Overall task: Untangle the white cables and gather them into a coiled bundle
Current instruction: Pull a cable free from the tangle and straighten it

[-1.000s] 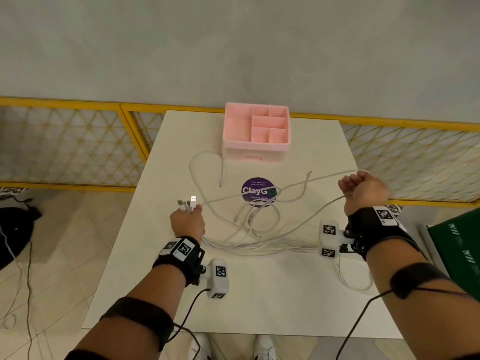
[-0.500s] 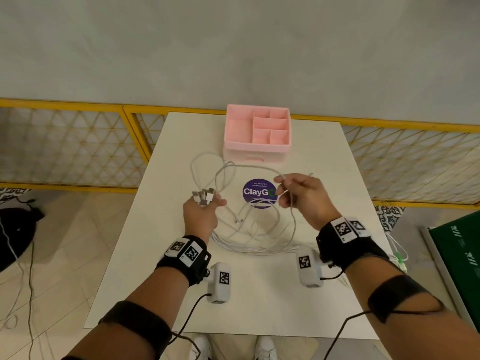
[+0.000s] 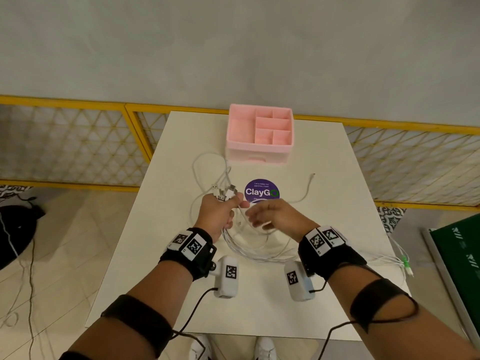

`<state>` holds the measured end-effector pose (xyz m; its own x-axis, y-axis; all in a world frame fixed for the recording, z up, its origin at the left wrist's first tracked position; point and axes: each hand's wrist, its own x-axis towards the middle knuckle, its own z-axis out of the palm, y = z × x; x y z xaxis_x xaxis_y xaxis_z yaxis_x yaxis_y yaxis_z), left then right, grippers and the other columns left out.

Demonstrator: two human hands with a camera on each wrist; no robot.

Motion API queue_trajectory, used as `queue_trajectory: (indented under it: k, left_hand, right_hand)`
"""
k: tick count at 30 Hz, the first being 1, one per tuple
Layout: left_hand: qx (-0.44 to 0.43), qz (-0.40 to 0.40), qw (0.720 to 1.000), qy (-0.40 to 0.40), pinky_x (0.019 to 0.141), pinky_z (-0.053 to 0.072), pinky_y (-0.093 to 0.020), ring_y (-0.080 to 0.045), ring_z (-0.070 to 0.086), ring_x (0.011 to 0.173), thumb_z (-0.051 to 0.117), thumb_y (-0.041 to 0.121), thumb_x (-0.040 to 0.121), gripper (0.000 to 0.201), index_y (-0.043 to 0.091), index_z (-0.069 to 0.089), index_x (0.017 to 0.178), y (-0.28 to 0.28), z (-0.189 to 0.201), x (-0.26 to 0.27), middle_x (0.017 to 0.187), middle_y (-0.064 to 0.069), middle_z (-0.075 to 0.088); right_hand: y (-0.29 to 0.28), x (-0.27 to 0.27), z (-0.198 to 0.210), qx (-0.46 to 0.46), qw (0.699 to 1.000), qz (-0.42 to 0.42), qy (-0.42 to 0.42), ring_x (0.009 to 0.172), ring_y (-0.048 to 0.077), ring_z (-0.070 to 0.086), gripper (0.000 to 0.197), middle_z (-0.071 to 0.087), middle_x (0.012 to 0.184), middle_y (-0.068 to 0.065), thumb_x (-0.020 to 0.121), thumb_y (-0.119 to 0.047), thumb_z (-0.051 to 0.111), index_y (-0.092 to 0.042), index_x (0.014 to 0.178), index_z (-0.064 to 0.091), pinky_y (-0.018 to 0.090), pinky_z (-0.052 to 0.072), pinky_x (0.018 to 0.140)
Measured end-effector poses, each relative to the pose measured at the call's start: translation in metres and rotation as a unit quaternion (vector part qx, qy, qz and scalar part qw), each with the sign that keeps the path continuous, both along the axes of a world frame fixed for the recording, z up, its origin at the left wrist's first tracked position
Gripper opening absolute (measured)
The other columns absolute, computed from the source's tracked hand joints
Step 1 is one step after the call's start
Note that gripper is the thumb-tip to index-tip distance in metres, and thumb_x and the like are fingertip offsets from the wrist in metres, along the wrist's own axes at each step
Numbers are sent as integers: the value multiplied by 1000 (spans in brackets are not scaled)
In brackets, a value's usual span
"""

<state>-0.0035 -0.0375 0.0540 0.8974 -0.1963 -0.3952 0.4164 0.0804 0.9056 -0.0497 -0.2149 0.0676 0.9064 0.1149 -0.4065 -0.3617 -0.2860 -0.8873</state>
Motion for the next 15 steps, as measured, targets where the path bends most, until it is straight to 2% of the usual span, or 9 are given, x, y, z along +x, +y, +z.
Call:
queue_trajectory:
  k: [2, 5, 7, 9, 10, 12, 14, 15]
  left_hand:
    - [24, -46, 998, -25, 40, 25, -20, -13, 31, 44, 70, 16, 93, 17, 1, 70, 100, 0, -2, -5, 91, -19, 76]
    - [43, -120, 991, -42, 41, 24, -21, -13, 30, 45, 71, 18, 93, 15, 3, 72, 97, -2, -3, -15, 86, -16, 77]
    - [60, -173, 982, -39, 41, 23, -20, -14, 30, 46, 72, 18, 93, 20, 0, 71, 100, -4, -4, -22, 82, -10, 77]
    - [76, -200, 976, -28, 39, 22, -19, -12, 30, 45, 72, 18, 92, 21, -1, 71, 101, -6, -4, -27, 69, 1, 73]
    - [80, -193, 978, -22, 39, 22, -19, -11, 30, 44, 73, 19, 92, 21, 0, 71, 100, -6, -4, -28, 64, 4, 71]
    - [63, -142, 988, -20, 39, 21, -18, -12, 30, 43, 74, 19, 91, 14, 5, 72, 93, -4, -2, -25, 75, -2, 76]
    - [45, -46, 997, -48, 38, 25, -17, -8, 37, 39, 72, 10, 90, 6, 7, 73, 87, 0, 0, -19, 89, -15, 77]
    - [40, 6, 997, -68, 37, 27, -17, -6, 40, 38, 70, 7, 90, 6, 7, 74, 85, 2, 0, -15, 88, -15, 77]
  right_hand:
    - [0, 14, 6, 47, 994, -99, 11, 85, 19, 67, 29, 73, 95, 10, 92, -13, 51, -4, 108, 73, 33, 48, 79]
    - [4, 36, 12, 90, 983, -162, 21, 77, 22, 68, 31, 74, 87, 10, 95, -21, 52, 2, 106, 70, 37, 50, 77]
    - [9, 46, 13, 108, 977, -183, 29, 74, 25, 70, 29, 74, 84, 14, 97, -21, 53, 4, 103, 68, 37, 52, 71]
    - [12, 51, 15, 152, 964, -216, 42, 68, 28, 68, 16, 70, 80, 17, 97, -11, 57, 2, 96, 66, 38, 54, 69]
    - [14, 52, 16, 178, 955, -235, 40, 62, 27, 64, 11, 66, 75, 17, 96, -6, 57, 0, 92, 65, 40, 55, 68]
    - [15, 53, 18, 197, 945, -259, 13, 52, 22, 55, 12, 56, 67, 13, 96, 1, 53, -2, 90, 63, 38, 53, 61]
    - [15, 53, 17, 161, 954, -252, -11, 45, 18, 49, 16, 52, 61, 11, 96, 3, 49, -3, 95, 63, 31, 47, 52]
    - [15, 52, 17, 123, 963, -237, -18, 43, 17, 48, 18, 52, 58, 10, 95, 4, 48, -3, 97, 64, 28, 45, 50]
